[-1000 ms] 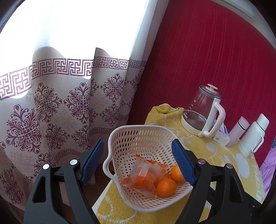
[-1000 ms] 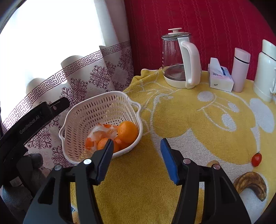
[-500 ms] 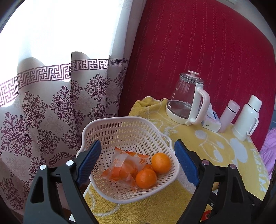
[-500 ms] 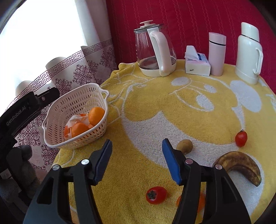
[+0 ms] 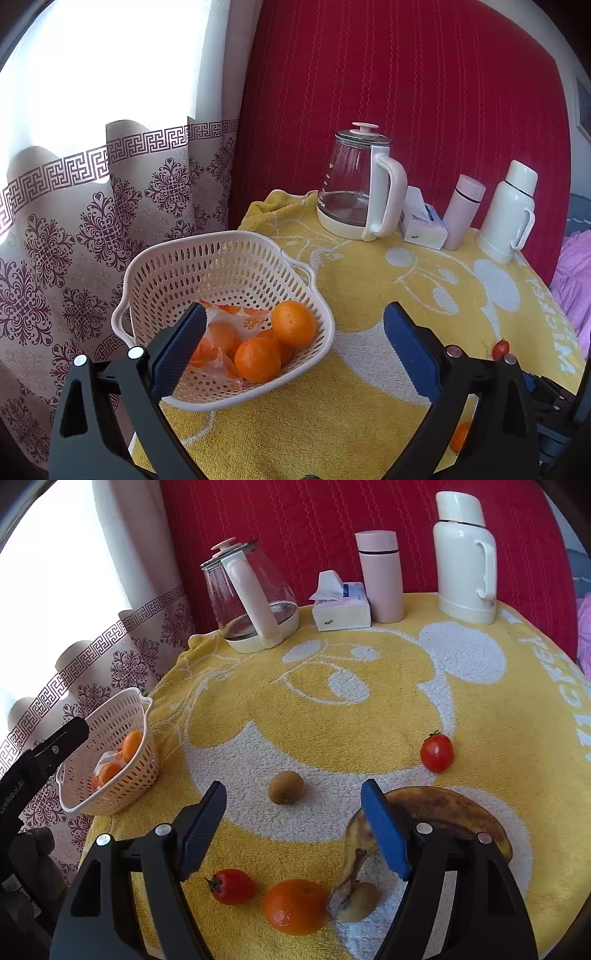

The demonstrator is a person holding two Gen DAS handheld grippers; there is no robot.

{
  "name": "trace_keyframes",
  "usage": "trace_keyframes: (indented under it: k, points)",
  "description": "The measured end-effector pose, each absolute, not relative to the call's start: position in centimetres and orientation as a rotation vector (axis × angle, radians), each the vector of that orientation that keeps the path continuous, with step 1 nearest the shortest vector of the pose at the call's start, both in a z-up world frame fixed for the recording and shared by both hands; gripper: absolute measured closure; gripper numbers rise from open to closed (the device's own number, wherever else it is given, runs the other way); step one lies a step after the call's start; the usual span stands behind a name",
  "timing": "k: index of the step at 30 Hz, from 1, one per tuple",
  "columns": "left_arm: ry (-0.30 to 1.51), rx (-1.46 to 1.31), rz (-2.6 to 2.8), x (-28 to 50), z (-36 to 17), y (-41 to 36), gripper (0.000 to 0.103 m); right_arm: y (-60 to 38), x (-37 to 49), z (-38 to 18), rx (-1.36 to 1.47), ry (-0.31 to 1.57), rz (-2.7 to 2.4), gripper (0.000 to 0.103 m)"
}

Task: Organize fruits
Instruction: 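Move the right tool toward the red tomato while the left tool returns over the table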

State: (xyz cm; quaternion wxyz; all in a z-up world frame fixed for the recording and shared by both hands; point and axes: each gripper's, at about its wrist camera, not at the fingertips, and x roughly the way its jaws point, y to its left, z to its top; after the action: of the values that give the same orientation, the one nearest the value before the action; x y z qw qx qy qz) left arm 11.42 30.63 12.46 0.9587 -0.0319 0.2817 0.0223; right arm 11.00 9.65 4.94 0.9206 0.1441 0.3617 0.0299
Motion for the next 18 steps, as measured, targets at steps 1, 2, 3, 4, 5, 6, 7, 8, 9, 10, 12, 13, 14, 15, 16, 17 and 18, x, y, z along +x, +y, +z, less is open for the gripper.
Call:
trace_keyframes:
  k: [1,2,3,4,5,6,7,8,9,10,12,13,14,15,16,17,18]
  points:
    - [0.573,-0.059,0.039,11.4,12.4,30.3,0.005,8.9,10.9,4.9,0.304,0.742,0.047,0.028]
    - [0.575,-0.053,0.033,11.3,12.3,30.0,0.005,8.1,10.8,4.9,0.315,0.74,0.032,0.028]
    - [0.577,-0.047,0.027,11.3,12.2,29.7,0.005,7.3,10.8,4.8,0.326,0.738,0.016,0.028]
    - [0.579,-0.041,0.02,11.3,12.1,29.4,0.005,6.5,10.7,4.8,0.337,0.736,0.001,0.028]
    - [0.581,-0.034,0.012,11.3,12.0,29.0,0.005,5.7,10.7,4.9,0.348,0.733,-0.015,0.028]
    - [0.584,-0.026,0.005,11.2,11.8,28.7,0.005,5.0,10.7,4.9,0.362,0.73,-0.028,0.028]
    - [0.588,-0.018,-0.003,11.2,11.7,28.3,0.005,4.2,10.7,4.9,0.379,0.729,-0.038,0.028]
    - [0.591,-0.01,-0.01,11.2,11.5,28.0,0.005,3.6,10.7,5.0,0.397,0.729,-0.047,0.028]
    - [0.594,-0.001,-0.016,11.1,11.3,27.6,0.005,3.0,10.7,5.0,0.414,0.729,-0.055,0.028]
    - [0.598,0.007,-0.023,11.1,11.1,27.3,0.005,2.4,10.7,5.0,0.43,0.728,-0.063,0.028]
    - [0.605,0.026,-0.04,11.0,10.8,26.5,0.005,1.6,10.9,4.9,0.449,0.726,-0.077,0.028]
    - [0.608,0.035,-0.049,11.0,10.6,26.1,0.005,1.2,11.0,4.8,0.452,0.728,-0.085,0.028]
    - [0.612,0.044,-0.059,10.9,10.5,25.8,0.005,1.0,11.2,4.7,0.454,0.731,-0.094,0.028]
    - [0.615,0.053,-0.068,10.9,10.3,25.4,0.005,0.8,11.5,4.5,0.454,0.736,-0.101,0.028]
    - [0.618,0.062,-0.076,10.8,10.2,25.1,0.005,0.6,11.8,4.3,0.451,0.746,-0.107,0.028]
    - [0.622,0.071,-0.082,10.8,10.0,24.8,0.005,0.5,12.2,4.1,0.447,0.758,-0.114,0.029]
    - [0.625,0.079,-0.088,10.8,9.9,24.5,0.005,0.4,12.6,3.8,0.444,0.77,-0.119,0.035]
